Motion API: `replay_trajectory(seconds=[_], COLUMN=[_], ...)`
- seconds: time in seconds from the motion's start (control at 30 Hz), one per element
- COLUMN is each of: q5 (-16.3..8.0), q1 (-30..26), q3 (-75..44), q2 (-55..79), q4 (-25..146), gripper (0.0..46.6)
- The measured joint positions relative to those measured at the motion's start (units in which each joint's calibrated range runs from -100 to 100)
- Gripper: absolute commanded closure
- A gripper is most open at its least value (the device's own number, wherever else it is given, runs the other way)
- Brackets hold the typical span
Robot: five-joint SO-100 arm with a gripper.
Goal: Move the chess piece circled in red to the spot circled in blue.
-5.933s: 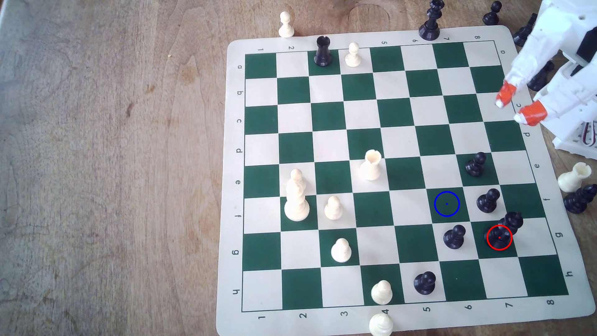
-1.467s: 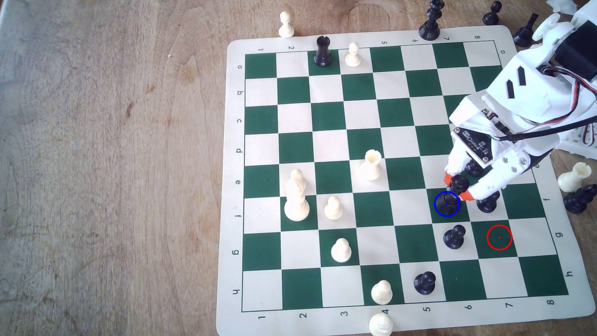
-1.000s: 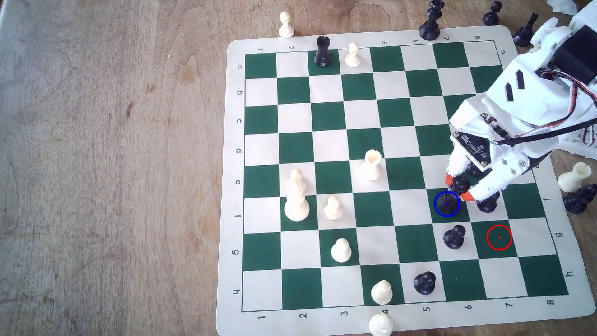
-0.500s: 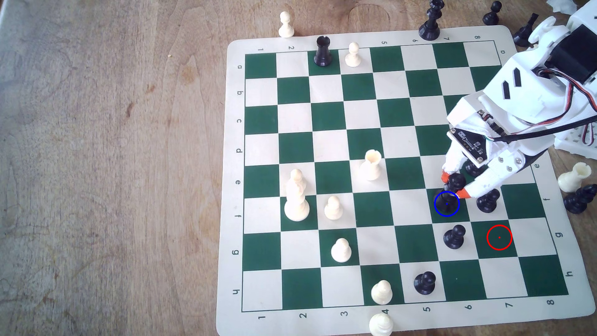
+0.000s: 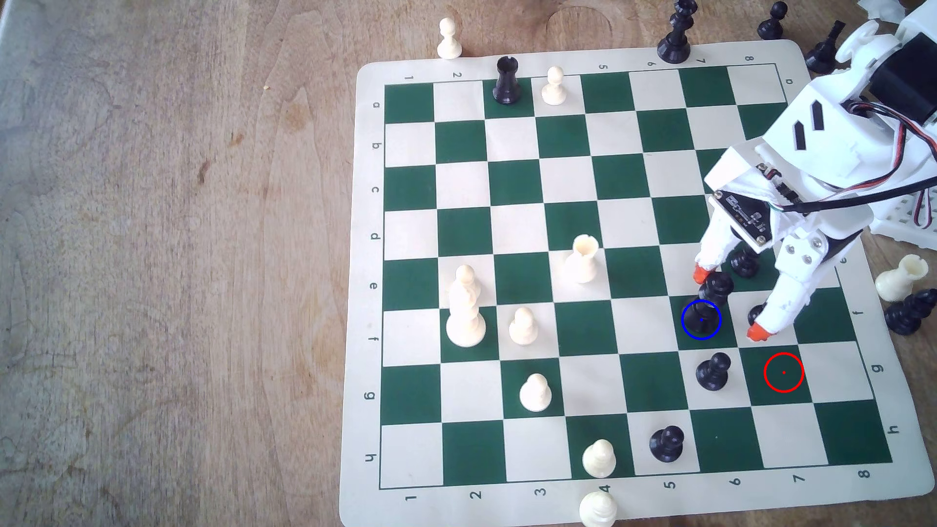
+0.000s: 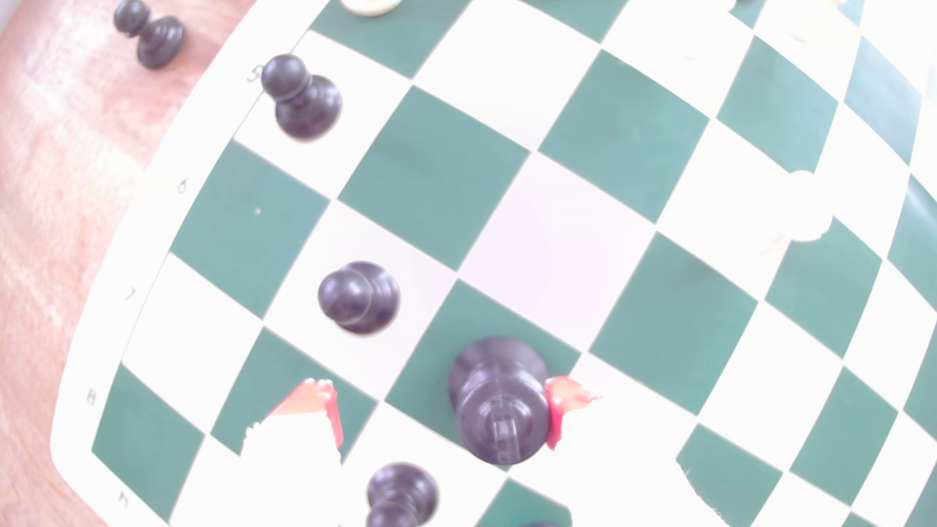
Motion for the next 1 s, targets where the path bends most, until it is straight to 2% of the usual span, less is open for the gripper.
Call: replay_trajectory(seconds=[0.3, 0.53, 0.7, 0.73, 0.9, 1.0], q5=[0.20, 1.37, 2.83, 2.98, 3.27, 3.22], q1=[0.22, 4.72, 9.73, 10.40, 13.79, 16.22], q3=[-2.17, -3.62, -2.35, -1.72, 5.42, 9.31], q2=[-5.19, -9.30, -15.08, -16.42, -26.23, -30.58], q4=[4.94, 6.53, 6.53, 6.61, 6.61, 5.10], gripper=[24.0, 24.0, 37.1, 41.4, 42.5, 46.4])
